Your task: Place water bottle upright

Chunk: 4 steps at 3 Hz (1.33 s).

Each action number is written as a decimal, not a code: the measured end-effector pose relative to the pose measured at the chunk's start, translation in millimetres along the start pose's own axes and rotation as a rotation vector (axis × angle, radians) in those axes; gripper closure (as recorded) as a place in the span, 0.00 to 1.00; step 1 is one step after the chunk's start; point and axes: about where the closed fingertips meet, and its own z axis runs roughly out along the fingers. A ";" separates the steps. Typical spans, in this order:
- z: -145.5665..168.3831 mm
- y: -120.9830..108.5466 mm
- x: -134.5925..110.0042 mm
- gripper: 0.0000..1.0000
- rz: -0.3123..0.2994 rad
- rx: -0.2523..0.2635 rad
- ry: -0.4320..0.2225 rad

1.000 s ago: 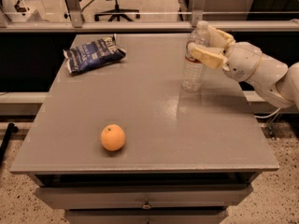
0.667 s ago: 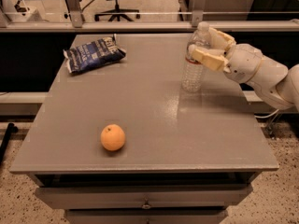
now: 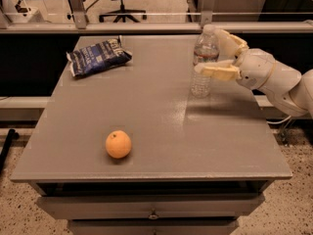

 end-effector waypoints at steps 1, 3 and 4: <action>-5.0 0.6 -3.8 0.00 -0.010 -0.012 0.012; -70.1 -13.8 -40.0 0.00 -0.054 0.000 0.201; -66.3 -11.4 -38.8 0.00 -0.050 -0.014 0.200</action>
Offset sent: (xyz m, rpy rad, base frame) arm -0.0243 -0.0659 0.0157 -0.1594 0.0367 -0.0482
